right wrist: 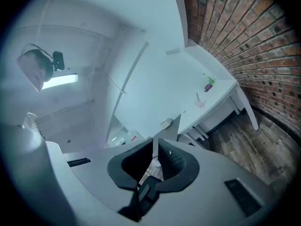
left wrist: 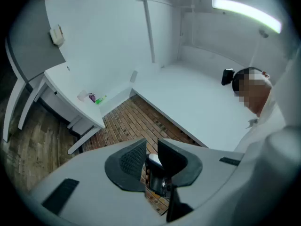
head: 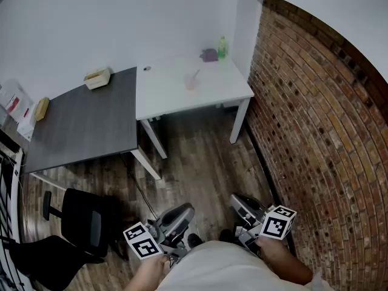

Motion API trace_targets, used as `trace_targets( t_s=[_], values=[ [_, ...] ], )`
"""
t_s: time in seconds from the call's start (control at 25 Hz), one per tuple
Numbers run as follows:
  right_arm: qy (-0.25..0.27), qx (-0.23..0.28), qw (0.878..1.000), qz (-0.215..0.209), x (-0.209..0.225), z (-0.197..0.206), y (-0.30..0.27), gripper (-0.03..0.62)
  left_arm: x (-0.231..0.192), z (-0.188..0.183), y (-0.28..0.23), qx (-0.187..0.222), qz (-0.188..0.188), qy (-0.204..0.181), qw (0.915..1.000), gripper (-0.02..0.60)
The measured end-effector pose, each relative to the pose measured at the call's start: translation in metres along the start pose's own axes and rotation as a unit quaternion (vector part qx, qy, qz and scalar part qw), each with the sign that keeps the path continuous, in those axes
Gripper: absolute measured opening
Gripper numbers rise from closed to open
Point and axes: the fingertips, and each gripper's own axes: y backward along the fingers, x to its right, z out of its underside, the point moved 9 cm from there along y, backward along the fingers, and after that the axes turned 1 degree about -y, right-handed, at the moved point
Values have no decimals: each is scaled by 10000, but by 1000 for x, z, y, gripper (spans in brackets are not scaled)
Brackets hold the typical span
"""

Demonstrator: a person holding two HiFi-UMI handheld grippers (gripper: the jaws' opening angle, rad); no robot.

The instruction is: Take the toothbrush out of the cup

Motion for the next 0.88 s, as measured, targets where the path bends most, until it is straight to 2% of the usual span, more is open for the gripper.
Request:
trace_targets(
  t_s=[0.24,0.6,0.88],
  values=[
    [-13,-89,9999,60,0,4,-15,15,-11,-6,10,4,-106,52,9999,54],
    [-19,94,9998,193,1,11,-33,15,-23,-19,16,-316,35,20,9995,55],
    [-45,27,9997,245,11,5,-48,15,-40,-27,9,-384,-14,87,9992,55]
  ],
)
